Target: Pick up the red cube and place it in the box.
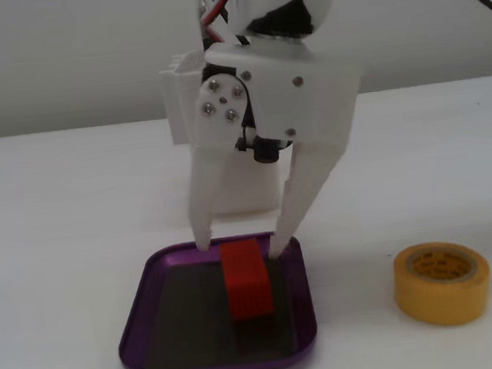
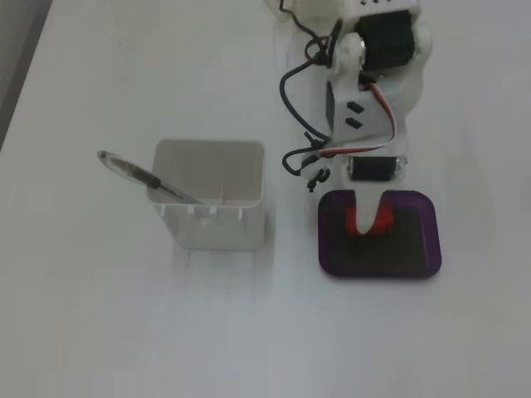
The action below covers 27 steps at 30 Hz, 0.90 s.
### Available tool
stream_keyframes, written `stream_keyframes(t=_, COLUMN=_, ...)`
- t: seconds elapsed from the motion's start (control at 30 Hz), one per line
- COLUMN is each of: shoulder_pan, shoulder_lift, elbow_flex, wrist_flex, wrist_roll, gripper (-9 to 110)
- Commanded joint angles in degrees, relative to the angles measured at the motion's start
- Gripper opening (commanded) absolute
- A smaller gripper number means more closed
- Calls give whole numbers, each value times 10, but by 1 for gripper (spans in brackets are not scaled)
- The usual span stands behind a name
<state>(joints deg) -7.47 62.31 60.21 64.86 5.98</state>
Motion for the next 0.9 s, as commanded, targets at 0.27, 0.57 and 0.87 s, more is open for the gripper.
stream_keyframes(t=0.27, shoulder_pan=6, shoulder_lift=74, elbow_flex=-74, wrist_flex=171, wrist_roll=4, gripper=15)
stream_keyframes(t=0.57, shoulder_pan=7, shoulder_lift=311, elbow_flex=-21, wrist_flex=268, wrist_roll=3, gripper=15)
stream_keyframes(t=0.87, shoulder_pan=39, shoulder_lift=579, elbow_flex=334, wrist_flex=206, wrist_roll=0, gripper=15)
